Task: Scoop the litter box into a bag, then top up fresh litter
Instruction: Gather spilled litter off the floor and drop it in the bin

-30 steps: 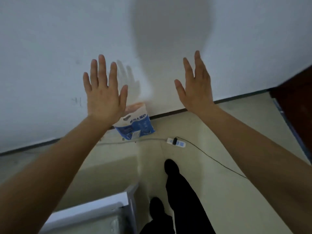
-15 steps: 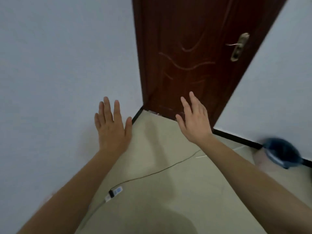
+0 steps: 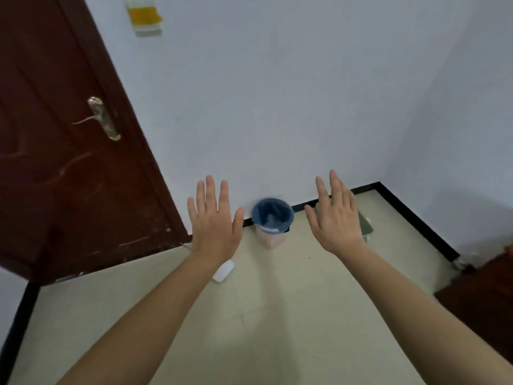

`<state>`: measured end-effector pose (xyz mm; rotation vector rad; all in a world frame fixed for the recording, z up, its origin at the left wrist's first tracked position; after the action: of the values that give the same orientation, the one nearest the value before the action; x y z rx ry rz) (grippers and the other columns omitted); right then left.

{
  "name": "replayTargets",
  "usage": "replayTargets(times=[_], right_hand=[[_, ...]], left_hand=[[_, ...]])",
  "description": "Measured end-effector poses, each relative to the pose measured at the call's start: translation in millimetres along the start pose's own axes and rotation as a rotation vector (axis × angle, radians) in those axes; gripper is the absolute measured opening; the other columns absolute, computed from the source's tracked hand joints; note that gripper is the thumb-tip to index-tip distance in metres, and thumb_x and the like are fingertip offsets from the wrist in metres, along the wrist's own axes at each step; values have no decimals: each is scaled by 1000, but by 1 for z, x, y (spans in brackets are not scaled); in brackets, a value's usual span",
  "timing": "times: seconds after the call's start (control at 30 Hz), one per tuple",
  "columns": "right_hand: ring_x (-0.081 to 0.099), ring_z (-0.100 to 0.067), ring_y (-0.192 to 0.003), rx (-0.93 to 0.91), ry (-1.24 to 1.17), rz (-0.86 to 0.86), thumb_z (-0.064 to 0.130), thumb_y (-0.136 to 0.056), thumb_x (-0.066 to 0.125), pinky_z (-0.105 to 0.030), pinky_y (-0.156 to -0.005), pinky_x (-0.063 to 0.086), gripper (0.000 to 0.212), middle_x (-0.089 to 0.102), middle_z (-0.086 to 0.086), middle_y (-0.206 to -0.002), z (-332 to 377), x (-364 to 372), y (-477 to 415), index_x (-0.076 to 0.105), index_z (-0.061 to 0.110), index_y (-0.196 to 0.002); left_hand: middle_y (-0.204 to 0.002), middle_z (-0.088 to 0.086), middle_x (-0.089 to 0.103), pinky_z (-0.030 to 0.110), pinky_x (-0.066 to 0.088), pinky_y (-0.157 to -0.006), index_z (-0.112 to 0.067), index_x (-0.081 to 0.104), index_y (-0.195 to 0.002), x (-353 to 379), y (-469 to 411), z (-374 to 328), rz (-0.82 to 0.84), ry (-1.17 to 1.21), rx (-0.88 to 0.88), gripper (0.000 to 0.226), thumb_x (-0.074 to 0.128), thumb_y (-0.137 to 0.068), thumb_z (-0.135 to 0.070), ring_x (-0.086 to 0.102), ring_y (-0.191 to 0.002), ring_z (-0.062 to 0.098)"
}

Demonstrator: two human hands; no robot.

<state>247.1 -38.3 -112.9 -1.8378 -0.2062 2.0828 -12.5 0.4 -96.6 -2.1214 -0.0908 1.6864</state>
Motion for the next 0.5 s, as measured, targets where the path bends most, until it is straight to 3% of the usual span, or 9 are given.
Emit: replayTargets(times=[0.13, 0.5], right_hand=[[21, -39, -146, 121, 19, -6, 46, -101, 43, -53, -117, 24, 69, 11, -20, -162, -78, -1, -42, 20, 11, -155], [19, -36, -147, 248, 125, -27, 47, -101, 39, -51, -118, 18, 68, 10, -17, -163, -182, 28, -202, 19, 14, -156]], left_hand=[[-161, 17, 6, 55, 13, -117, -12, 17, -153, 24, -67, -72, 1, 31, 124, 65, 26, -100, -48, 4, -148, 33], [-161, 15, 0, 54, 11, -118, -13, 11, -154, 125, -279, -165, 40, 153, 281, 66, 27, -100, -48, -3, -148, 31]])
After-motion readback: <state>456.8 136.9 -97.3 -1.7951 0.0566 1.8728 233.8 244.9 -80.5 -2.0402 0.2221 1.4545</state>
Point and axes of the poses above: each hand's wrist, its own y-axis away from the middle knuckle, its own x-axis out of the palm, z = x × y, the point moved 8 cm from there along -y, towards the middle knuckle
